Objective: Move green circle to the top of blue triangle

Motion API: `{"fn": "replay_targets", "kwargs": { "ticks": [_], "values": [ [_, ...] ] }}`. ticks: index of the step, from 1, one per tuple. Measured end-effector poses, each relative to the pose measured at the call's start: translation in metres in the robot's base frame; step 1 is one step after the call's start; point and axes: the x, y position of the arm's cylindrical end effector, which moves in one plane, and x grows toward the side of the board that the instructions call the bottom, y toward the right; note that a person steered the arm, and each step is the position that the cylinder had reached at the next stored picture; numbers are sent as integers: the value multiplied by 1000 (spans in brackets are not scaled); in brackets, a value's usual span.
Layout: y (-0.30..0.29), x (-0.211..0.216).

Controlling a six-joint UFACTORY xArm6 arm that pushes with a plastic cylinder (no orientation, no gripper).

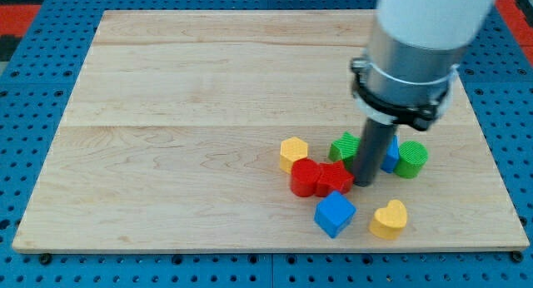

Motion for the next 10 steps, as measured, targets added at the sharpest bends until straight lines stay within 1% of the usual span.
{"fn": "replay_targets", "kwargs": {
  "ticks": [1, 2, 3, 4, 5, 6, 7, 10],
  "values": [
    [-17, -1],
    [-6, -11],
    [29, -12],
    [39, 3],
    [66, 18],
    [92, -1],
    [73, -39],
    [73, -132]
  ]
}}
